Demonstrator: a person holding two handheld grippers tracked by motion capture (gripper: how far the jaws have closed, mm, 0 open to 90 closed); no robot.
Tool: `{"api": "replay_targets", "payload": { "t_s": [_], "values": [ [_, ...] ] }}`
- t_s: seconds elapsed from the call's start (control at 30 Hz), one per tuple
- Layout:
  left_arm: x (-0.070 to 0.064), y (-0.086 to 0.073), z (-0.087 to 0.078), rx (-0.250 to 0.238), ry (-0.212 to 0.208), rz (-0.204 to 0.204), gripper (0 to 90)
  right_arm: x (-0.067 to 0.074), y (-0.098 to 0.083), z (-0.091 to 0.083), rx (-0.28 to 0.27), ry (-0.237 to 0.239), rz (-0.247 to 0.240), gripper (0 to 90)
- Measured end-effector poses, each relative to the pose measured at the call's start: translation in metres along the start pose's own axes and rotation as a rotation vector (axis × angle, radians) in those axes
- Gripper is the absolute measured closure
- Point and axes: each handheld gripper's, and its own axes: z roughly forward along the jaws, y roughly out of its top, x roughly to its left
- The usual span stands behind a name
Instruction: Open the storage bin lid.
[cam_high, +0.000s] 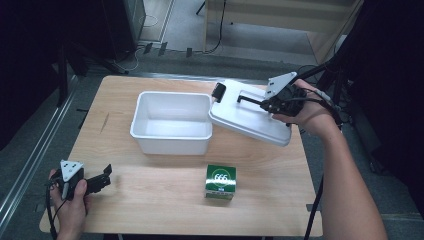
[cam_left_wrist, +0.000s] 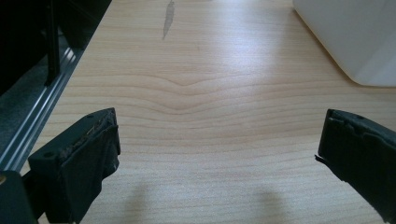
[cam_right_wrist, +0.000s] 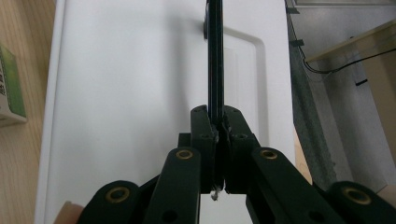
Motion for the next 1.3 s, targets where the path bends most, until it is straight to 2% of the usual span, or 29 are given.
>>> {"api": "replay_targets", "payload": {
  "t_s": [0.07, 0.3, 0.6, 0.97, 1.3],
  "values": [
    [0.0, 0.0, 0.0, -0.007, 0.0, 0.002, 0.0, 0.001, -0.006, -0.001, 0.016, -0.004, 0.001, 85.7],
    [-0.001, -0.001, -0.002, -0.026, -0.004, 0.019, 0.0, 0.004, -0.021, 0.002, 0.023, -0.002, 0.026, 85.7],
    [0.0, -0.001, -0.002, -0.026, -0.019, 0.017, 0.0, 0.014, -0.043, 0.013, 0.044, 0.011, 0.037, 85.7],
    [0.0, -0.001, -0.002, -0.034, -0.029, 0.015, 0.0, 0.022, -0.067, 0.027, 0.065, 0.034, 0.077, 85.7],
    [0.0, -0.001, -0.002, -0.032, -0.029, 0.017, 0.0, 0.029, -0.08, 0.039, 0.083, 0.045, 0.093, 85.7]
  ]
}}
